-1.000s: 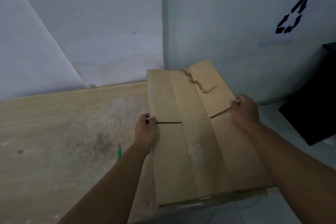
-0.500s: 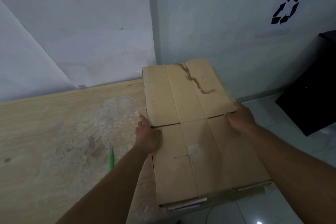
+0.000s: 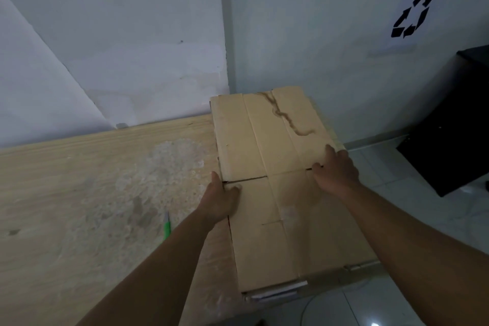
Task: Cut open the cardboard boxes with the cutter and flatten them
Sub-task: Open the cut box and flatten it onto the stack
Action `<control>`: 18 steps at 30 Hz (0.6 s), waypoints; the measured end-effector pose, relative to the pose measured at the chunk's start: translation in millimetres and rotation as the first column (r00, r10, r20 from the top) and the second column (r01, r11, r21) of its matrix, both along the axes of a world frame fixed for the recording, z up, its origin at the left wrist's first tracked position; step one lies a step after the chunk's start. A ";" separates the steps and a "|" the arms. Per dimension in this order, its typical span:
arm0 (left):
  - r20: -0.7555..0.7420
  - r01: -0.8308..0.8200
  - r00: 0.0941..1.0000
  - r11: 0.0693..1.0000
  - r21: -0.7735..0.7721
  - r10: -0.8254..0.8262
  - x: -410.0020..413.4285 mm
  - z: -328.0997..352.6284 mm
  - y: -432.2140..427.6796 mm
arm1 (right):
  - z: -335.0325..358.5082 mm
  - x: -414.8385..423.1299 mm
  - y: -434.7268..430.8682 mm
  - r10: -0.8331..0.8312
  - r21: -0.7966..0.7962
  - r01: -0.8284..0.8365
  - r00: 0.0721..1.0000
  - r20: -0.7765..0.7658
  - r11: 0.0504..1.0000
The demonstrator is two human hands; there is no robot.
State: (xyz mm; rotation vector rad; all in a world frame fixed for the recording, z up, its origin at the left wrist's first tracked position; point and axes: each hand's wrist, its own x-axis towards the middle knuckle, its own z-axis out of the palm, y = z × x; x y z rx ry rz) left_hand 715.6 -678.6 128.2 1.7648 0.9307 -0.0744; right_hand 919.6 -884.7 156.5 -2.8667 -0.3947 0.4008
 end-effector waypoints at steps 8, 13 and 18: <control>-0.050 0.117 0.993 0.933 0.341 -0.106 -51.4 27.7 56.2 | 18.7 -81.2 111.2 0.419 -0.023 -0.419 0.906 0.051 0.908; -0.087 0.046 0.996 0.910 0.412 -0.011 -130.0 39.6 122.4 | 21.2 -162.8 200.7 0.589 -0.033 -0.588 0.807 0.050 0.808; -0.120 -0.022 0.990 0.911 0.413 0.078 -233.9 31.1 198.9 | 9.9 -266.1 299.8 0.698 0.021 -0.698 0.715 -0.031 0.716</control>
